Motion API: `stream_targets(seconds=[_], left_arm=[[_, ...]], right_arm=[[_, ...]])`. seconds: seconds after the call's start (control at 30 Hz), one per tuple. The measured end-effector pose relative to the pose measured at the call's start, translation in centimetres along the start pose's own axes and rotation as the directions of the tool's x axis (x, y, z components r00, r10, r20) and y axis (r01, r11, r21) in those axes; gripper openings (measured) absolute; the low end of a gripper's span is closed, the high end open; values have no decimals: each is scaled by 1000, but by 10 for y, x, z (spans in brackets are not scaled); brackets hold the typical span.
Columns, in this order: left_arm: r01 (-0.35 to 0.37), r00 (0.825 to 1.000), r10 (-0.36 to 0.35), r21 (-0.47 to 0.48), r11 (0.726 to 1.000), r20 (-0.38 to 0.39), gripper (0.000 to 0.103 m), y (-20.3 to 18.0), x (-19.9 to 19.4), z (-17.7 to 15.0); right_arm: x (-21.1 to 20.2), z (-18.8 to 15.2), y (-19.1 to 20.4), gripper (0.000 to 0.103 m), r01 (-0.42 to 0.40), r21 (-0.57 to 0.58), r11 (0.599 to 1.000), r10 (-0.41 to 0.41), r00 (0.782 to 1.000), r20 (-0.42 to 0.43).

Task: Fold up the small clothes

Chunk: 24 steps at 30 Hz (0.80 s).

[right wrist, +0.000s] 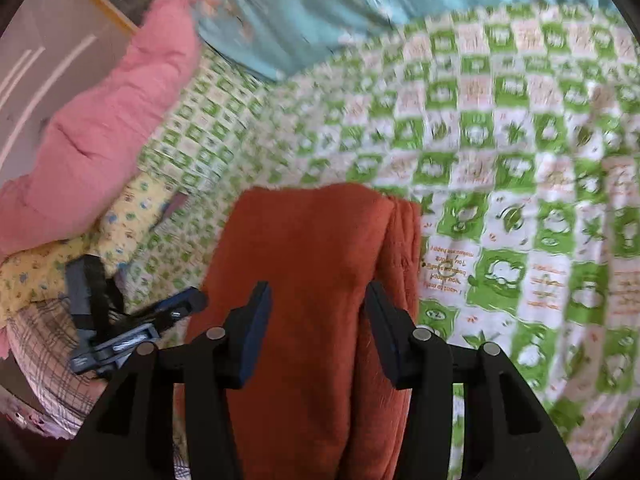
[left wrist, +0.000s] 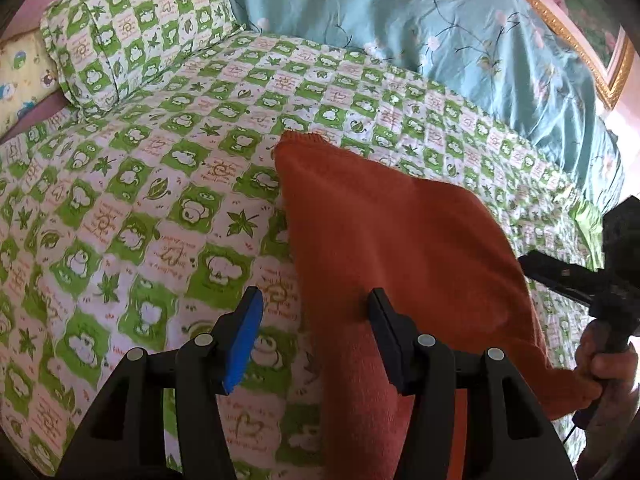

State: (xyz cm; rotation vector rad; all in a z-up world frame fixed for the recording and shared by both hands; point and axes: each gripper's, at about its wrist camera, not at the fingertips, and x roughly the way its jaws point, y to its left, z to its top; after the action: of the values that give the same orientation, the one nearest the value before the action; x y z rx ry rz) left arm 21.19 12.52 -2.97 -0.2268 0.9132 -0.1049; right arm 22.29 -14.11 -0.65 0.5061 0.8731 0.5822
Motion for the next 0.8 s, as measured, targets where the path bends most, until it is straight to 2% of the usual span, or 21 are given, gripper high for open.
stream_targets(seconds=[0.07,0.13,0.17,0.27,0.37,0.43,0.5,0.53,0.63,0.67,0.8], left_arm=[[-9,1000,9,7,1000,-7,55,-1,7,3],[-23,999,24,16,1000,-22,55,-3,16,4],[-28,999,29,22,999,-29,55,-4,20,7],[-20,999,22,57,998,-25,54,-17,23,17],[-67,997,71,117,991,-27,54,-33,31,23],[-96,993,103,135,986,-50,53,-37,44,20],[-99,992,109,141,985,-63,53,-36,53,14],[-97,993,106,140,985,-55,54,-35,51,13],[-82,995,89,129,988,-54,54,-31,39,12],[-77,995,84,127,989,-51,54,-30,32,10],[-58,997,63,138,989,-36,54,-25,1,-9]], right_arm=[[13,1,-6,46,-4,20,1000,5,1000,-31],[26,0,-13,30,14,33,999,-12,998,-58],[28,0,-15,11,24,35,999,-22,998,-62],[8,5,-12,10,-16,39,999,15,1000,23],[-17,11,-9,10,1,20,1000,-2,995,98],[-9,8,-21,10,47,30,998,-49,997,53],[12,0,-34,10,103,40,994,-102,995,-16],[17,-4,-39,10,103,54,993,-102,995,-25],[12,-8,-47,12,55,116,992,-57,998,13],[8,-8,-45,17,53,127,991,-57,998,27],[-21,-15,-34,17,55,127,990,-65,995,74]])
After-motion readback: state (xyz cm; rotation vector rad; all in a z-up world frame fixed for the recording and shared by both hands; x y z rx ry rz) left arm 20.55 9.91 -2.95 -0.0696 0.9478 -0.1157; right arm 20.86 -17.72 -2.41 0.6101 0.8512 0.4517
